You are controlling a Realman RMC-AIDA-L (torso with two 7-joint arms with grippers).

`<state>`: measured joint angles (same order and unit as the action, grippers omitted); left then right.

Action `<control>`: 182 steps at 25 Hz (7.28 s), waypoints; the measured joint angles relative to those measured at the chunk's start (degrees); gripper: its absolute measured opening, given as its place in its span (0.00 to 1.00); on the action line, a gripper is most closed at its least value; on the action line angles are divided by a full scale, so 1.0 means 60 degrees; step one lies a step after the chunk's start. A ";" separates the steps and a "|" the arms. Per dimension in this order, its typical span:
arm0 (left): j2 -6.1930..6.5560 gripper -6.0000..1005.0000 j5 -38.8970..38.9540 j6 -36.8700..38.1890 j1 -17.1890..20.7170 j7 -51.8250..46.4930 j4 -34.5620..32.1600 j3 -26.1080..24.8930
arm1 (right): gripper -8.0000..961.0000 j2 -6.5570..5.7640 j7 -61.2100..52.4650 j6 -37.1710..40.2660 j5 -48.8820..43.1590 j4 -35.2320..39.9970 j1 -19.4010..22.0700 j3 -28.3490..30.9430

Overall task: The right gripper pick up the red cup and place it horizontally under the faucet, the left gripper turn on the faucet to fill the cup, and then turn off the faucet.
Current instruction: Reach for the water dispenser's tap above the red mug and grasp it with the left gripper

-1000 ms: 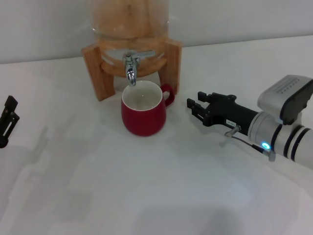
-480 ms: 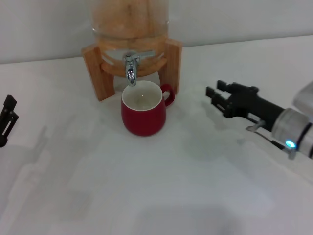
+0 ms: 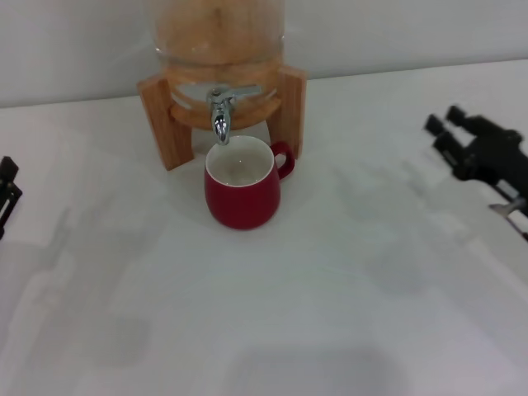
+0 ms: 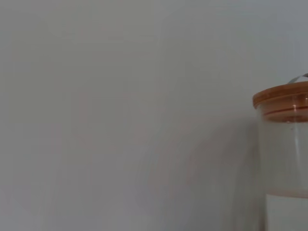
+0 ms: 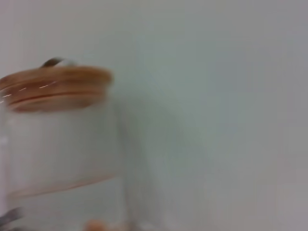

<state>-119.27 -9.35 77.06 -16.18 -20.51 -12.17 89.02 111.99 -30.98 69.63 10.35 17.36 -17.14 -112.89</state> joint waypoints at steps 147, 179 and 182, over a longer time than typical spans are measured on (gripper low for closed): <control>0.1087 0.77 -1.8321 0.0738 -0.4299 -1.1103 -0.8667 -0.4313 | 0.73 0.0588 0.2432 0.0400 0.1402 -0.0449 -0.0200 0.2615; 0.1105 0.77 -1.8335 0.0438 -0.5658 -0.9415 -0.7064 -0.4668 | 0.86 0.0613 0.2118 0.1008 0.1455 -0.0416 -0.0198 0.1782; 0.1016 0.77 -1.8357 0.0442 -0.5670 -0.9323 -0.7032 -0.4621 | 0.86 0.0613 0.2116 0.1009 0.1418 -0.0408 -0.0198 0.1772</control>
<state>-113.17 -119.49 79.71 -50.20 -76.45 -54.36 61.29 115.67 -18.28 75.68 18.86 14.91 -18.33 -102.26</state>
